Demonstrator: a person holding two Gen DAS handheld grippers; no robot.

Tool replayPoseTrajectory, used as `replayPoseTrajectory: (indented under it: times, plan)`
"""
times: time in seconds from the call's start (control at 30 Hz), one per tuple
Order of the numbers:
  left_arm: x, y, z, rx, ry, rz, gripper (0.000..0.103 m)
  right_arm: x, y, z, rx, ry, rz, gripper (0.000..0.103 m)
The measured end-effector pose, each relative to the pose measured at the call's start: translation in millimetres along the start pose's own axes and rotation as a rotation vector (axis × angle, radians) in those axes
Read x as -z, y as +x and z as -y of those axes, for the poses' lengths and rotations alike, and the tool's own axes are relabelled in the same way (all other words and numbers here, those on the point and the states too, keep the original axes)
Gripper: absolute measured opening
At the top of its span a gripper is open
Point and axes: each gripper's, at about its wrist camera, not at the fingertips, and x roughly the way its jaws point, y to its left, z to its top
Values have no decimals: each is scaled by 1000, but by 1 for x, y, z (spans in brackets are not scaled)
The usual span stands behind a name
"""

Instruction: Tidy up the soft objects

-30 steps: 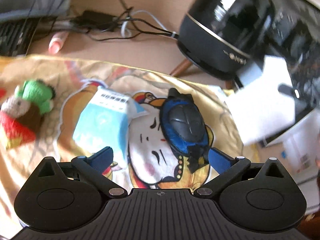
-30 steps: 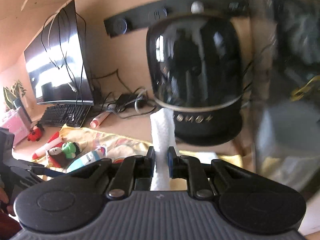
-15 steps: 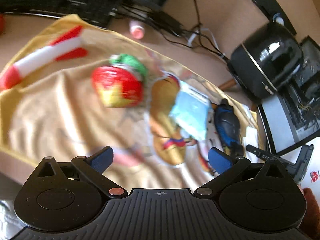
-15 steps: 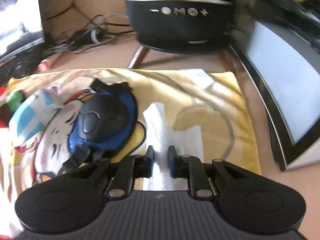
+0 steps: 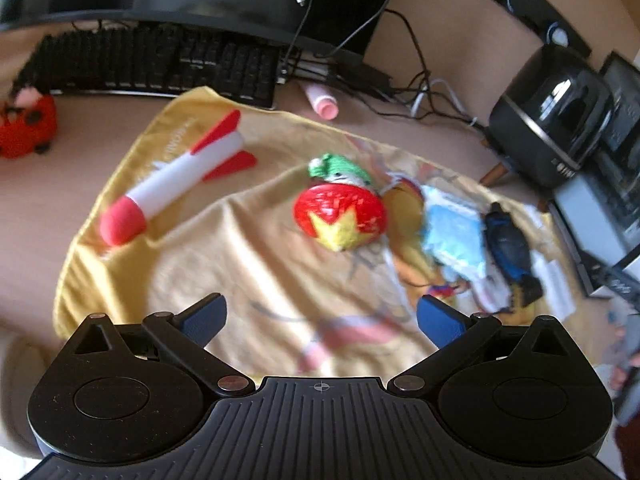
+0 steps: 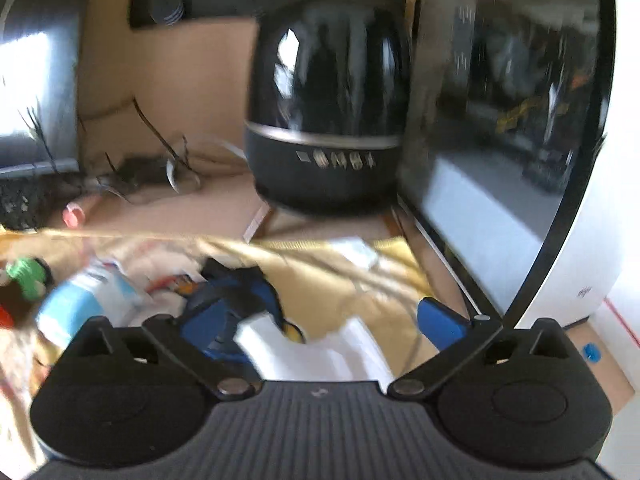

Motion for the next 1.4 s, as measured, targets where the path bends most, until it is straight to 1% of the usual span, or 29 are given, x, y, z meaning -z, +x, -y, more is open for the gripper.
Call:
replayPoseTrajectory:
  times: [0.1, 0.17, 0.23, 0.3, 0.37, 0.4, 0.5, 0.57, 0.67, 0.7, 0.77, 0.8, 0.9, 1.03, 1.1, 1.4]
  plan:
    - [7, 0, 7, -23, 29, 1, 103, 11, -20, -24, -11, -16, -35, 103]
    - [18, -8, 18, -31, 79, 27, 103, 22, -38, -33, -50, 1, -62, 103]
    - [30, -14, 33, -46, 164, 58, 103, 32, -57, -39, -108, 31, -77, 103]
    - [41, -18, 43, -61, 204, 69, 103, 39, -71, -41, -147, 78, -94, 103]
    - [49, -21, 51, -65, 200, 79, 103, 43, -83, -42, -179, 109, -110, 103]
    - [53, -23, 55, -66, 195, 85, 103, 44, -88, -42, -177, 119, -110, 103]
    - [61, -29, 67, -75, 182, 102, 103, 46, -98, -44, -138, 136, -91, 103]
    - [67, -36, 75, -100, 181, 139, 103, 51, -108, -42, -121, 182, -104, 103]
    - [75, -47, 88, -138, 180, 194, 103, 67, -125, -37, -200, 266, -106, 103]
    - [78, -50, 93, -150, 180, 213, 103, 67, -127, -38, -216, 234, -95, 103]
    - [83, -58, 102, -175, 179, 250, 103, 64, -126, -41, -193, 161, -62, 103]
    - [85, -53, 106, -189, 199, 234, 103, 63, -124, -41, -178, 142, -52, 103]
    - [89, -46, 122, -235, 250, 200, 103, 63, -119, -40, -204, 109, -69, 103]
    - [89, -49, 133, -211, 266, 214, 103, 62, -123, -40, -202, 65, -39, 103]
    - [88, -48, 135, -209, 262, 208, 103, 61, -122, -38, -206, 60, -28, 103]
    - [87, -43, 138, -220, 244, 185, 103, 64, -113, -28, -197, 85, -74, 103]
